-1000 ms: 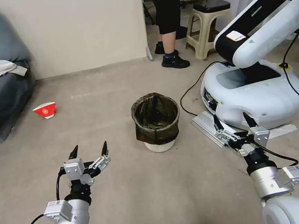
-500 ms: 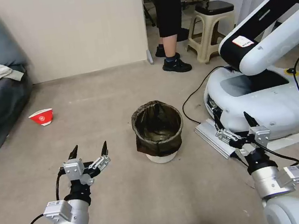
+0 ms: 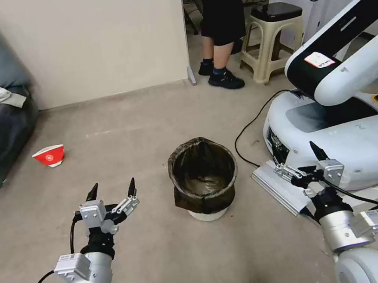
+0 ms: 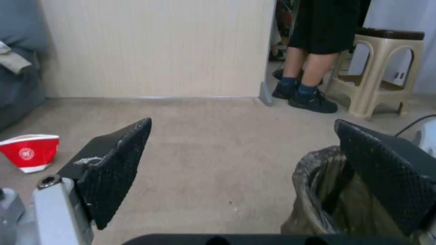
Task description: Pick up the trash can from the floor.
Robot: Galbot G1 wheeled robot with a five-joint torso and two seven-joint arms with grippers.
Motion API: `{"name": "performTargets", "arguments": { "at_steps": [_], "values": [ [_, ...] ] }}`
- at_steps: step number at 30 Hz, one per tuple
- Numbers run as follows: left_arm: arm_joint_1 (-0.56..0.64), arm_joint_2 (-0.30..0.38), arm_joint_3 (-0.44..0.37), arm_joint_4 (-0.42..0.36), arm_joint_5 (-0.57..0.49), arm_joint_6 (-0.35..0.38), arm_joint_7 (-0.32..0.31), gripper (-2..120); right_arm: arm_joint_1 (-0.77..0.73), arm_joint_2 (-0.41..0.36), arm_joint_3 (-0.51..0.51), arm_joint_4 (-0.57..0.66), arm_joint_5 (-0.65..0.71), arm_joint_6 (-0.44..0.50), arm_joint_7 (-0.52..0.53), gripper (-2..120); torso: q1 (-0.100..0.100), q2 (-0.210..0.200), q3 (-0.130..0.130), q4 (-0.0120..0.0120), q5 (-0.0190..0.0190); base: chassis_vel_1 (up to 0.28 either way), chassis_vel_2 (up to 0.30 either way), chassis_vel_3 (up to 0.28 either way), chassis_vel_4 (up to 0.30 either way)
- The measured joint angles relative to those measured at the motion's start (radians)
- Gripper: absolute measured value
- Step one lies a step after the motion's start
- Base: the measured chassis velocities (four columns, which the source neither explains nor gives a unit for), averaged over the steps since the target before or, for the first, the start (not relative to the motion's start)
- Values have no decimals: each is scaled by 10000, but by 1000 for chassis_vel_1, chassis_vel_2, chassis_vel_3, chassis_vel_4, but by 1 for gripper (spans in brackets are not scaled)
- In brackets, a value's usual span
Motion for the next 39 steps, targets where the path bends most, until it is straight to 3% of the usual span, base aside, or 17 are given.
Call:
{"name": "performTargets", "arguments": {
  "at_steps": [15,27,32,39],
  "values": [
    [-114,39,1,71,-17,4,-2,100,126,-18,-11,-216,41,346,-114,100,0,0,0,0,-2,-70,66,70,-60],
    [-468,692,18,140,-990,45,5,100,-27,35,-13,-246,-10,576,-135,100,0,0,0,0,-2,0,0,0,0],
    [-703,1018,268,134,-1599,680,7,100,-70,29,52,-223,-16,579,-133,100,0,0,0,0,-2,0,0,0,0],
    [-1156,1765,1373,173,-2436,1928,-274,100,-165,34,59,-215,-175,579,-121,100,0,0,1,0,-2,0,0,0,0]
  ]
}}
